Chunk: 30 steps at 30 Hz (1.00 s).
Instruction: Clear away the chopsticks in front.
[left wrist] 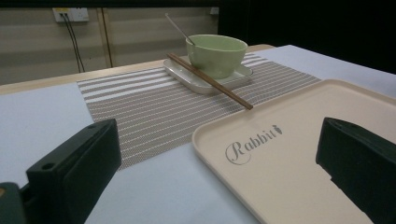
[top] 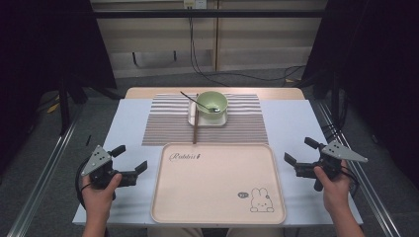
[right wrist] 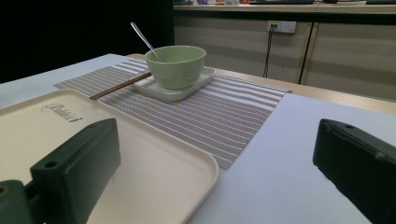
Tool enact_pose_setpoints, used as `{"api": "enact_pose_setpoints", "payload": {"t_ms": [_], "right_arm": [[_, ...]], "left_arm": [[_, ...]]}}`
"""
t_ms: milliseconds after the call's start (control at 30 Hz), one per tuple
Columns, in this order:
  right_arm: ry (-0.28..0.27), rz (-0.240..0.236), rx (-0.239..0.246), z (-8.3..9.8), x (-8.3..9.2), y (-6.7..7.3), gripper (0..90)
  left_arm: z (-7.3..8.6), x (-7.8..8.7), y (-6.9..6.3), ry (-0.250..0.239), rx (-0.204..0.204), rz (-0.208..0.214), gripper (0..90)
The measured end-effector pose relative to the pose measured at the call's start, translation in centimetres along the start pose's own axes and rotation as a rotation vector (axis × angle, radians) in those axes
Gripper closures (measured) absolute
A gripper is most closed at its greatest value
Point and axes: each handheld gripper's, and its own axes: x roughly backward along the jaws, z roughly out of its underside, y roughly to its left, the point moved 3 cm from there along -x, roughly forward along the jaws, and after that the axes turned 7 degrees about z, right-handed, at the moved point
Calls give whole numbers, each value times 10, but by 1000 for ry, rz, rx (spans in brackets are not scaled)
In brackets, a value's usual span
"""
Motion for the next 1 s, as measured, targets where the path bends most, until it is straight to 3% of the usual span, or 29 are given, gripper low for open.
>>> {"api": "enact_pose_setpoints", "payload": {"t_ms": [100, 233, 333, 667, 867, 900, 1000], "right_arm": [[7, -3, 2, 0, -2, 0, 7], [14, -11, 15, 2, -5, 0, 6], [8, -16, -1, 2, -4, 1, 6], [0, -19, -13, 0, -4, 2, 7], [0, -14, -3, 1, -4, 3, 7], [0, -21, 0, 1, -3, 3, 7], [5, -22, -1, 2, -2, 4, 7]], "left_arm": [[0, 0, 0, -3, -1, 0, 0], [-1, 1, 1, -16, 25, -4, 0], [0, 0, 2, -10, 38, 5, 0], [-5, -14, -1, 13, 98, -11, 0], [-8, -23, -1, 24, 88, 0, 0], [-8, -24, 1, 38, 73, -4, 0], [-6, -32, 9, 37, 85, -20, 0]]}}
